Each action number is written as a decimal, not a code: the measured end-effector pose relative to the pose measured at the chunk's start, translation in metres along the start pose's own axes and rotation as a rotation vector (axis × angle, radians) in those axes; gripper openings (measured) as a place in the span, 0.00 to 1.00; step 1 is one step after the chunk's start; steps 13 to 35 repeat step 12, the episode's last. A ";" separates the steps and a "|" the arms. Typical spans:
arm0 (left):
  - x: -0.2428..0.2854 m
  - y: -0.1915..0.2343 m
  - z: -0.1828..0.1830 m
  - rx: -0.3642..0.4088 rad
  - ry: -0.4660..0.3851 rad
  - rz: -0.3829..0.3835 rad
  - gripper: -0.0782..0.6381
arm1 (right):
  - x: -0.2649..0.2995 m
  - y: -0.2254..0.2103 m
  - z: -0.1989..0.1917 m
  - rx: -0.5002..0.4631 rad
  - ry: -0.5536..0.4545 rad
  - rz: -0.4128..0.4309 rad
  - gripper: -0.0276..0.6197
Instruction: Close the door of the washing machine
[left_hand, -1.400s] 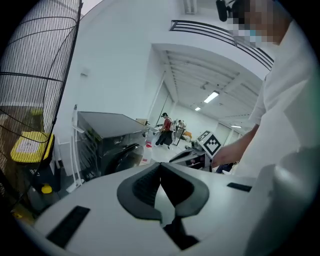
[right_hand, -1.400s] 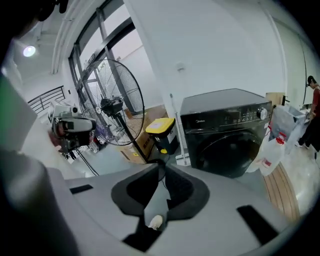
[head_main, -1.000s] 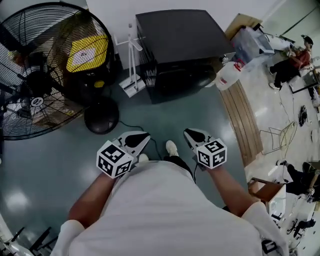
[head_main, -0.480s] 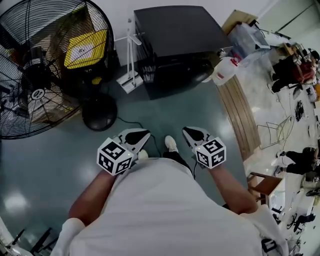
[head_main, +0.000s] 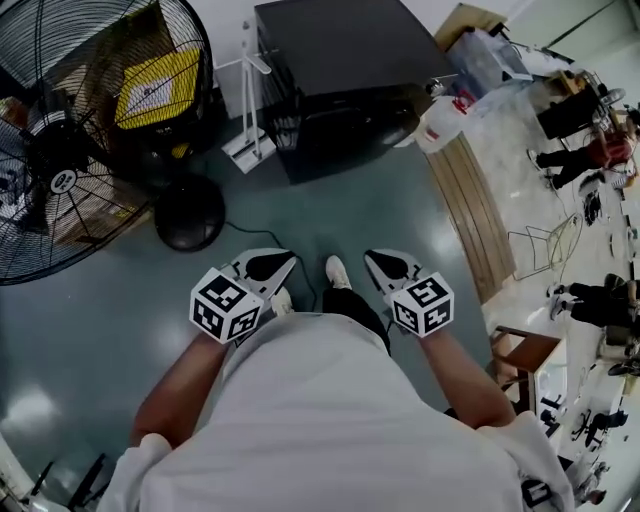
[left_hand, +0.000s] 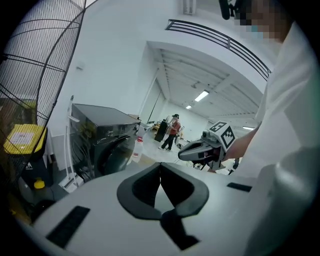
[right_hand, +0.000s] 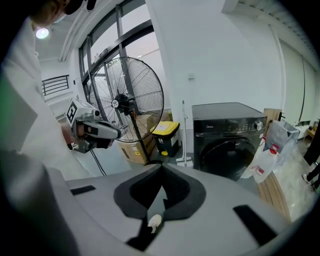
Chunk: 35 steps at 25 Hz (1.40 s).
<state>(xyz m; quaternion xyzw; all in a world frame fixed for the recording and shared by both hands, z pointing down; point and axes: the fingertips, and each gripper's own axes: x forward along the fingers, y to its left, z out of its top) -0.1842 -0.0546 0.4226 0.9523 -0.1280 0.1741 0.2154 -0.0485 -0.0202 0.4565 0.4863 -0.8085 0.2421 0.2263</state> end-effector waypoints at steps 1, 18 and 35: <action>0.002 -0.002 -0.002 0.001 0.004 -0.004 0.13 | -0.002 0.000 -0.003 -0.001 0.000 -0.001 0.06; 0.041 -0.023 0.012 -0.001 0.012 0.036 0.13 | -0.028 -0.033 -0.003 -0.046 -0.010 0.034 0.05; 0.041 -0.023 0.012 -0.001 0.012 0.036 0.13 | -0.028 -0.033 -0.003 -0.046 -0.010 0.034 0.05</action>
